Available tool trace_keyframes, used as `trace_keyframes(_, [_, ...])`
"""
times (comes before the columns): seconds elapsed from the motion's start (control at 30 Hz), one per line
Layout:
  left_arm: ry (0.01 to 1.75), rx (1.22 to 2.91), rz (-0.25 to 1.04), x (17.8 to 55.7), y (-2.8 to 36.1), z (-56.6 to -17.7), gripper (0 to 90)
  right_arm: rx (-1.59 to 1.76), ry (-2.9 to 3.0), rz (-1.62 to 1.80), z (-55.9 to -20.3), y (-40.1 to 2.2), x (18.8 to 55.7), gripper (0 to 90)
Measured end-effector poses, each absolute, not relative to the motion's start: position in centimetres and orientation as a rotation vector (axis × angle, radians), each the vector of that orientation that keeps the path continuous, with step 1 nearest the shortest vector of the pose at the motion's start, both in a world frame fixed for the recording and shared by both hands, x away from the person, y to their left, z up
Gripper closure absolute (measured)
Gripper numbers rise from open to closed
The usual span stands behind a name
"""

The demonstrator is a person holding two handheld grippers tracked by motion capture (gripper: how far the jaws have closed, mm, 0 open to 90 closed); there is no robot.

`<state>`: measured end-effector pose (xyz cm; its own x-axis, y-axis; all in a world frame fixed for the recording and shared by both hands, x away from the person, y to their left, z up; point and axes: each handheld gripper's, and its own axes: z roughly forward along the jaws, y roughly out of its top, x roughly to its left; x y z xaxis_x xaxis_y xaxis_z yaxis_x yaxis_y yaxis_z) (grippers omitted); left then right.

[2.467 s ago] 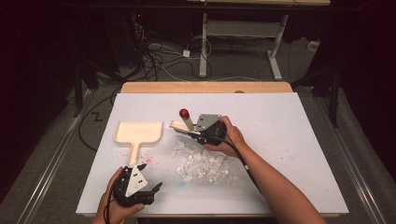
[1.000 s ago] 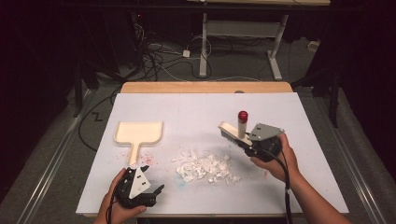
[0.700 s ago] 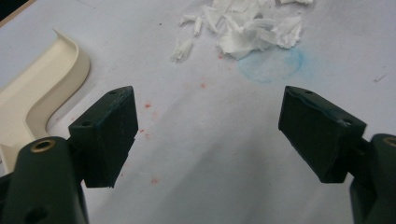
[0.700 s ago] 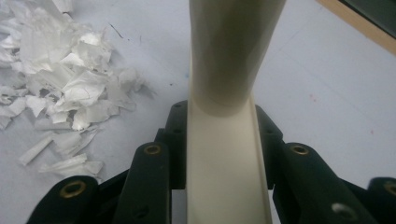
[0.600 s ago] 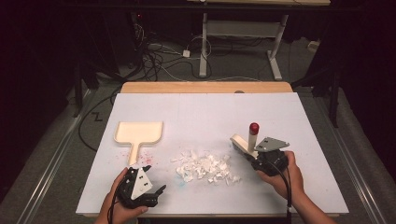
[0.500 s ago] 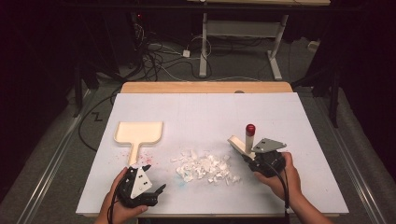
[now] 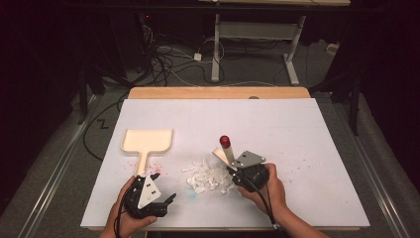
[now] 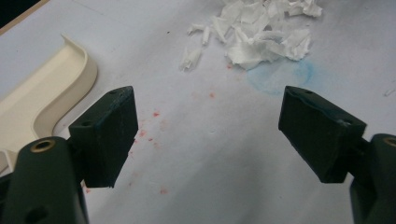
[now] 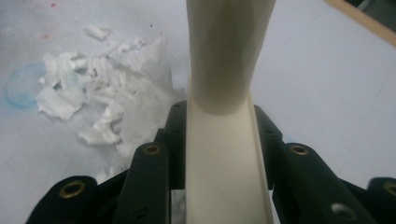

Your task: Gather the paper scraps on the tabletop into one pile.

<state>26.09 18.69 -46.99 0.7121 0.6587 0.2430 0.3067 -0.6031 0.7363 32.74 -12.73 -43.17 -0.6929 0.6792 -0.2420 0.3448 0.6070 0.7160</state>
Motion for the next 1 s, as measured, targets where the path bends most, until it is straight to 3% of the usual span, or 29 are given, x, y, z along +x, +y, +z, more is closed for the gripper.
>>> trace_keyframes(0.17, [0.722,2.23,0.675,25.8,18.5,-46.9,18.9,0.818,2.301,0.96,-42.0,-13.4,33.4,67.8])
trace_keyframes(0.43, [0.748,2.218,0.683,25.7,18.8,-47.0,19.0,0.792,2.275,1.089,-38.5,-20.2,32.5,67.8])
trace_keyframes(0.77, [0.746,2.239,0.681,25.8,18.5,-47.1,18.9,0.721,2.476,1.05,-39.4,-28.3,28.4,67.8])
trace_keyframes(1.0, [0.746,2.249,0.683,25.8,18.4,-47.1,18.9,0.649,2.625,1.01,-41.3,-28.9,26.8,67.8])
